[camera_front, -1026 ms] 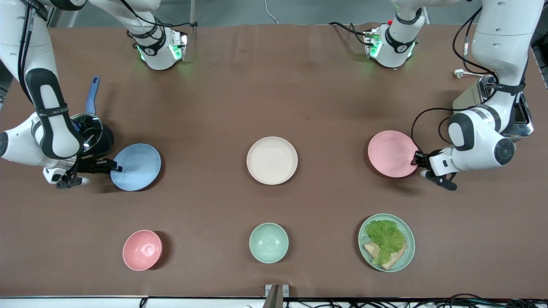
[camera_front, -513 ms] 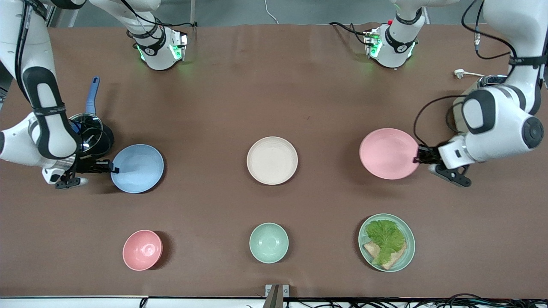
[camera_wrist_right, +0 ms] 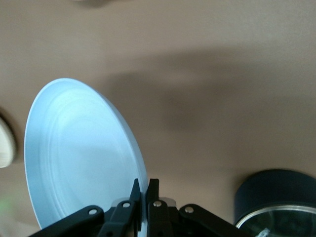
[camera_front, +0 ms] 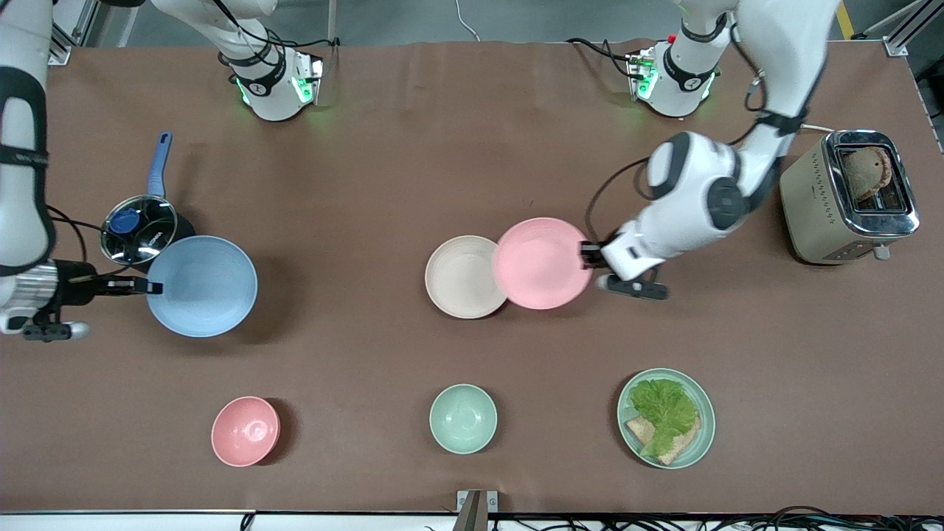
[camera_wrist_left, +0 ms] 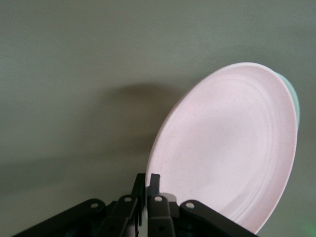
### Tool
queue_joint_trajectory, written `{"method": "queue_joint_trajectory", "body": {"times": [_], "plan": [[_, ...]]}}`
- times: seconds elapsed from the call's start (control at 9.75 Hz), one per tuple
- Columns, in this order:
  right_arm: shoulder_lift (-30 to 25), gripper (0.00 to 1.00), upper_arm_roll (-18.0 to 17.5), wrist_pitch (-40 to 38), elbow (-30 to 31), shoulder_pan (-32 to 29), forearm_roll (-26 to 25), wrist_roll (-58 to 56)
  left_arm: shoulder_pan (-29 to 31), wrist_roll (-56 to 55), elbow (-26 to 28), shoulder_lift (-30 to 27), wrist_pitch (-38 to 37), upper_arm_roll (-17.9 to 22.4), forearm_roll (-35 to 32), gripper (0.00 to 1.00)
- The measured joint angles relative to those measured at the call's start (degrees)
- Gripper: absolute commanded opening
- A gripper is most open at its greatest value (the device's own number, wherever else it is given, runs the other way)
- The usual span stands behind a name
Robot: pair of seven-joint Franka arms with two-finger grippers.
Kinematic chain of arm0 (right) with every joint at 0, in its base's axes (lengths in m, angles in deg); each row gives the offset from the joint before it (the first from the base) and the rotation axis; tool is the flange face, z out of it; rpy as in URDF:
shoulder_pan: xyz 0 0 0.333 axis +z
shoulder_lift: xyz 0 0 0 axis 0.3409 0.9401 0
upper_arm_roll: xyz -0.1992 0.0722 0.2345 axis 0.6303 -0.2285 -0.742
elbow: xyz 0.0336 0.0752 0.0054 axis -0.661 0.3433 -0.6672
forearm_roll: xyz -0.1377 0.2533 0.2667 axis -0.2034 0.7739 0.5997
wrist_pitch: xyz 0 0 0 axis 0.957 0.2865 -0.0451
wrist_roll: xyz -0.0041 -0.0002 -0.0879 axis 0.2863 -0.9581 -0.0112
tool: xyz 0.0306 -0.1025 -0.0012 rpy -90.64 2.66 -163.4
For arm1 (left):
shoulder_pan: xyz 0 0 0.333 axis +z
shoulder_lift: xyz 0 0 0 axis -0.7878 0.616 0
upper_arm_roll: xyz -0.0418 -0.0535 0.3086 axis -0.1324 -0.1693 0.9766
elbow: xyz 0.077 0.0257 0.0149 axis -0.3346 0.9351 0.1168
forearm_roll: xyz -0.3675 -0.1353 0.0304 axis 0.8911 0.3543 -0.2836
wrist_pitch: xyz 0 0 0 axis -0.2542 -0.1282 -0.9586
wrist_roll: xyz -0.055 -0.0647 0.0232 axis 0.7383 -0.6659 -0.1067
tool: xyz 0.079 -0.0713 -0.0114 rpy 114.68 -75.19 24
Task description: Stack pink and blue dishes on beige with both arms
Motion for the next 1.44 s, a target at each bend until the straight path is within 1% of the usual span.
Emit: {"method": "queue_joint_trajectory", "body": {"times": [0.1, 0.21, 0.41, 0.51, 0.62, 0.72, 0.82, 0.92, 1.13, 1.23, 1.33, 1.44], "plan": [[-0.19, 0.01, -1.93, -1.79, -2.09, 0.56, -0.63, 5.24, -0.49, -6.46, -1.25, 2.81, 2.35, -2.52, -2.50, 0.02], [-0.38, 0.01, -4.60, -1.89, -2.90, 1.34, -1.84, 11.17, -1.58, -14.13, -3.67, 5.89, 2.81, -4.18, -7.39, 0.02], [-1.12, 0.01, -11.47, -0.96, -3.21, 2.78, -4.64, 23.30, -3.15, -25.91, -7.62, 12.09, 3.13, -5.96, -17.76, 0.04], [-1.54, 0.01, -14.44, 0.09, -3.21, 3.27, -5.06, 27.85, -3.35, -28.70, -8.51, 14.33, 3.80, -6.46, -20.26, 0.09], [-1.74, 0.01, -16.84, 0.89, -3.12, 3.43, -5.24, 30.42, -3.73, -30.03, -8.95, 15.66, 4.62, -6.64, -20.86, 0.48], [-1.81, 0.01, -18.57, 1.56, -2.72, 3.45, -5.31, 31.76, -4.22, -31.37, -9.20, 16.23, 5.20, -6.75, -20.87, 0.99], [-1.94, 0.01, -20.37, 2.99, -1.71, 3.38, -5.34, 33.17, -4.75, -32.49, -9.46, 16.25, 5.44, -6.87, -21.16, 1.00], [-2.53, 0.01, -22.68, 5.32, 0.45, 3.30, -5.35, 34.52, -4.95, -33.08, -9.92, 16.04, 5.45, -6.96, -22.89, 1.00], [-4.07, 0.01, -29.03, 9.52, 6.13, 3.43, -5.29, 37.85, -4.42, -33.07, -10.42, 13.50, 4.27, -6.40, -25.44, 1.00], [-4.46, 0.01, -32.46, 11.83, 8.33, 3.51, -5.29, 40.63, -4.20, -31.53, -10.22, 10.22, 1.63, -4.62, -25.91, 1.00], [-4.57, 0.01, -35.69, 14.98, 10.06, 3.62, -5.29, 43.00, -4.02, -27.94, -9.73, 5.65, -2.62, -1.59, -26.04, 1.00], [-4.60, 0.01, -38.63, 19.71, 12.25, 3.87, -5.29, 45.69, -3.51, -23.41, -9.12, 0.41, -8.13, 1.60, -26.04, 1.00]]}}
